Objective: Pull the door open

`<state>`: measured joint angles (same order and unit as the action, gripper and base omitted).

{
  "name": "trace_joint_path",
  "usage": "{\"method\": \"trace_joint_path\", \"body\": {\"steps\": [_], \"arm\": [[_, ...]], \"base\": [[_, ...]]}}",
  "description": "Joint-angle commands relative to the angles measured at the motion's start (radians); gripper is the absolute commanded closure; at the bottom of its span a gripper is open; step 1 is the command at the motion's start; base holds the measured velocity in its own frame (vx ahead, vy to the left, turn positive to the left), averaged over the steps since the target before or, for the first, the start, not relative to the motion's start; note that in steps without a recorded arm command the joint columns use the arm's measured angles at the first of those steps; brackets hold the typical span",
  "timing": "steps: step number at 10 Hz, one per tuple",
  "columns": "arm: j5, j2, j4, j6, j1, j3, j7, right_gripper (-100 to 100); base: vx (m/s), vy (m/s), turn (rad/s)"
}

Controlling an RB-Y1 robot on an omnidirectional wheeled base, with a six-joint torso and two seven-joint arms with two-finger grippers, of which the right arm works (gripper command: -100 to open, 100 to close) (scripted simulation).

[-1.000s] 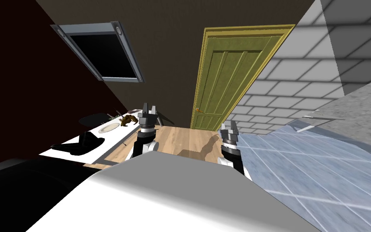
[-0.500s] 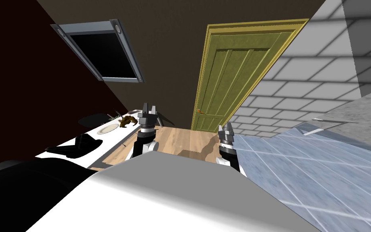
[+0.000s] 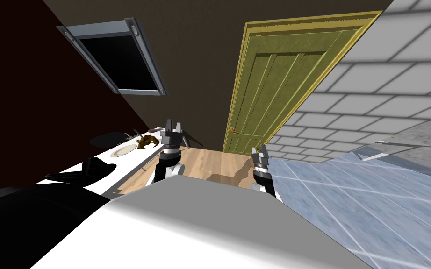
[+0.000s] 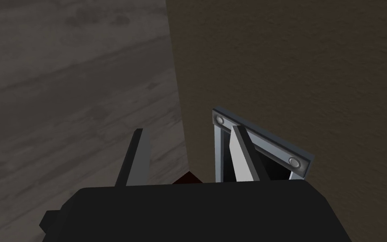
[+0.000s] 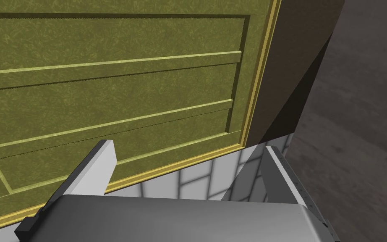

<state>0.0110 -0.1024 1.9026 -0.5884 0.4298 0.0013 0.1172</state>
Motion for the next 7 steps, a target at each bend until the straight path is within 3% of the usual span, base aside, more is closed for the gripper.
{"method": "trace_joint_path", "body": {"steps": [1,3,7], "arm": [[0.008,-0.007,-0.043,-0.013,-0.011,0.0,0.007,-100],[0.013,-0.011,-0.067,-0.019,-0.017,0.001,0.011,-100],[0.033,-0.027,-0.164,-0.043,-0.041,0.003,0.027,-100]], "base": [[0.104,0.019,0.041],[0.084,0.013,0.017],[0.08,0.012,0.042]]}}
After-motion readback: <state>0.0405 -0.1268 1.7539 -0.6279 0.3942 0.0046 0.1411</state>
